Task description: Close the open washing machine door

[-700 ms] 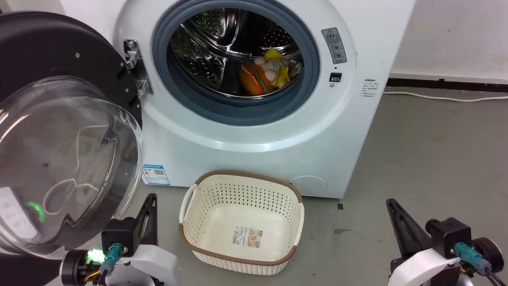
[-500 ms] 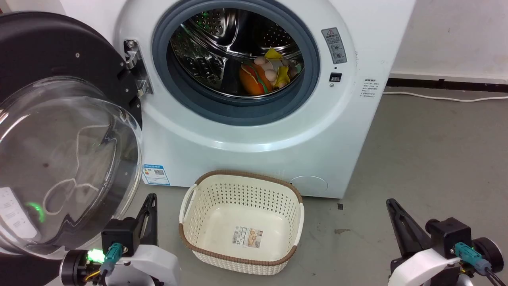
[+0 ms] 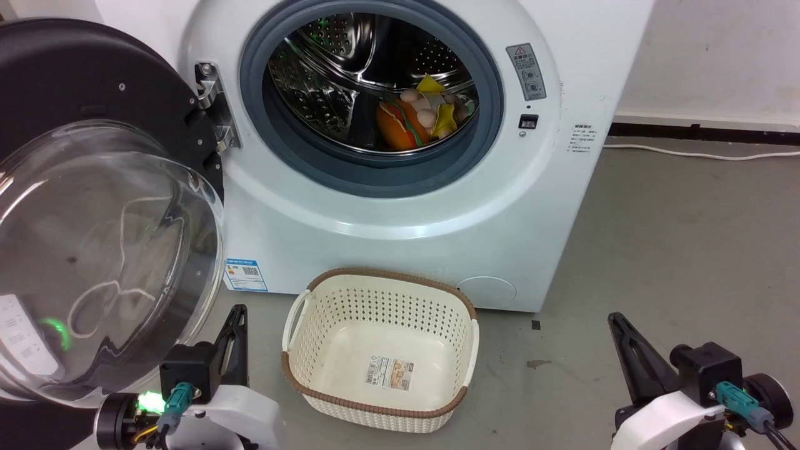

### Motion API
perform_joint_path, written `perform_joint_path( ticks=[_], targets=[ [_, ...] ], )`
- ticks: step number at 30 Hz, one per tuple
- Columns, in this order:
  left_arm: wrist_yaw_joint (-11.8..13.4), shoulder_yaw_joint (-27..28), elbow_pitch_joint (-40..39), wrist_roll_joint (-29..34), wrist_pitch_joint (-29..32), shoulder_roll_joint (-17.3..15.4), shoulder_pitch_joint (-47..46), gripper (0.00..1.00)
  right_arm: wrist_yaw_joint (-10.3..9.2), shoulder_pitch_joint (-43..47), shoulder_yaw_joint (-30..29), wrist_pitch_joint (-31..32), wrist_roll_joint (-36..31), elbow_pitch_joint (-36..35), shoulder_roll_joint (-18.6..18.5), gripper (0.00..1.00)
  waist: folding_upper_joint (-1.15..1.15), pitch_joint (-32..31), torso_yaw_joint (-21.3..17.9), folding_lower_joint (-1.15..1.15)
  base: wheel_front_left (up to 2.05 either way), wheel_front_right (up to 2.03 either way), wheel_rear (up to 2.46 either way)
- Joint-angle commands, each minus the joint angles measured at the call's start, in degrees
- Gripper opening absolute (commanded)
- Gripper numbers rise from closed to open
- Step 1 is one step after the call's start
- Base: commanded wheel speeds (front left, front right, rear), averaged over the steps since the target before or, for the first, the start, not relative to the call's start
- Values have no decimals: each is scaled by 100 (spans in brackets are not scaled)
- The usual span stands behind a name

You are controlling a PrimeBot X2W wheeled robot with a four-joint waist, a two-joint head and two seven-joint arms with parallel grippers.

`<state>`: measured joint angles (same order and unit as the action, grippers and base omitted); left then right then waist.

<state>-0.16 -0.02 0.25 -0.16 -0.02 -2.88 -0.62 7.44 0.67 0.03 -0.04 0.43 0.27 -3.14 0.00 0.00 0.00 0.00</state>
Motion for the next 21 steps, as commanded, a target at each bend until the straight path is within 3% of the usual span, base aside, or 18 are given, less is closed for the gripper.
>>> perform_joint_path(
  ticks=[1,9,10,21],
  targets=[
    [16,2,-25,16,2,1,62,0,5,-67,-3,4,-43,-27,26,0,0,0,0,0,0,0,0],
    [16,2,-25,16,2,1,62,0,5,-67,-3,4,-43,-27,26,0,0,0,0,0,0,0,0],
    [0,-2,0,0,0,0,0,100,0,0,-2,0,0,0,0,100,0,0,0,0,0,0,0],
    [-12,-42,29,-41,-90,0,0,100,0,-3,-8,-89,129,63,1,100,0,-14,3,0,0,0,0]
  ],
)
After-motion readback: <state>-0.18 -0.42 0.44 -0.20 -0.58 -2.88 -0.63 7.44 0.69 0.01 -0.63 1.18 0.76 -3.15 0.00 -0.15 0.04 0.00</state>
